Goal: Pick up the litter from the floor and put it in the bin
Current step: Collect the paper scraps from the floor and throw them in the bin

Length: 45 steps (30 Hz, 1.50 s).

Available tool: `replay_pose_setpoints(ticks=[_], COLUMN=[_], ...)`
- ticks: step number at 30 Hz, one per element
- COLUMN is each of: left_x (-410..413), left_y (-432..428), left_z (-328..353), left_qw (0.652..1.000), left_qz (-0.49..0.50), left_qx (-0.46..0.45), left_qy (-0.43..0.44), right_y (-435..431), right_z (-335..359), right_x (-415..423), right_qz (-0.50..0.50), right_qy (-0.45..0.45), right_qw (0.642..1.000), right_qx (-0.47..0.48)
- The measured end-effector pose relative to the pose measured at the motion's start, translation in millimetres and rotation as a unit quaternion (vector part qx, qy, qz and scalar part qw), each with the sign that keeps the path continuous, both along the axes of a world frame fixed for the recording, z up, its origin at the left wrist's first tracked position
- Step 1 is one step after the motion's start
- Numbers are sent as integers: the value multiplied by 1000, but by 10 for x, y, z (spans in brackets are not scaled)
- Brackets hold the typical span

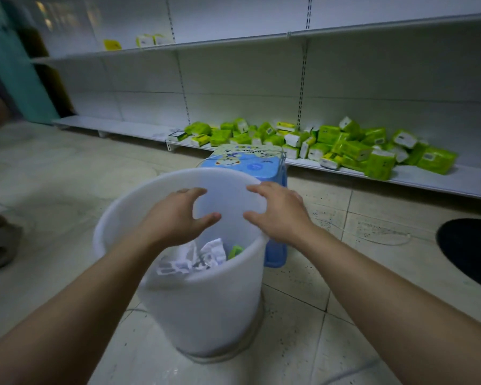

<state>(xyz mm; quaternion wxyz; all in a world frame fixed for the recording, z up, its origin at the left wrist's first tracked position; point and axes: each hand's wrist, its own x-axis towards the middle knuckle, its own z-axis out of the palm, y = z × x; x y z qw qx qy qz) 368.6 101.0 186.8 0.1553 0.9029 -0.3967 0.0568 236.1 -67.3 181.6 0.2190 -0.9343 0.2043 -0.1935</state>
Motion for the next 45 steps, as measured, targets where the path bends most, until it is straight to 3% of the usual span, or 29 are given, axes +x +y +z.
replay_pose_setpoints(ticks=[3, 10, 13, 21, 28, 32, 36, 41, 45], left_x=[-303, -1345, -1777, -2923, -3682, -3926, -4000, -3968, -3952], left_y=[-295, -1295, -1662, -2365, -2436, -2266, -2190, -2147, -2072], left_z=[32, -104, -284, -1184, -2415, -2948, -3183, -3244, -3223], left_qw=[998, 972, 962, 929, 921, 926, 931, 940, 943], left_qz=[-64, -237, -268, -302, -263, -210, -225, -224, -222], left_qx=[-10, -5, 24, 161, 191, 233, 210, 235, 215], left_qy=[-5, -9, 35, 140, 214, 212, 195, 102, 126], right_y=[-272, -1069, -1324, -1749, -1689, -1567, -1433, -1321, -1315], right_z=[82, 107, -53, -1136, -2385, -2756, -2994, -3111, -3072], right_x=[-293, -1438, -2014, -3564, -4424, -4651, -4691, -4666, -4557], right_qz=[-23, -72, -98, -171, -219, -241, -228, -225, -232], right_qy=[-8, 151, 223, 288, 367, 362, 337, 262, 185], right_qw=[999, 983, 966, 938, 884, 883, 893, 924, 934], right_qx=[-35, -82, -87, 83, 190, 175, 193, 163, 198])
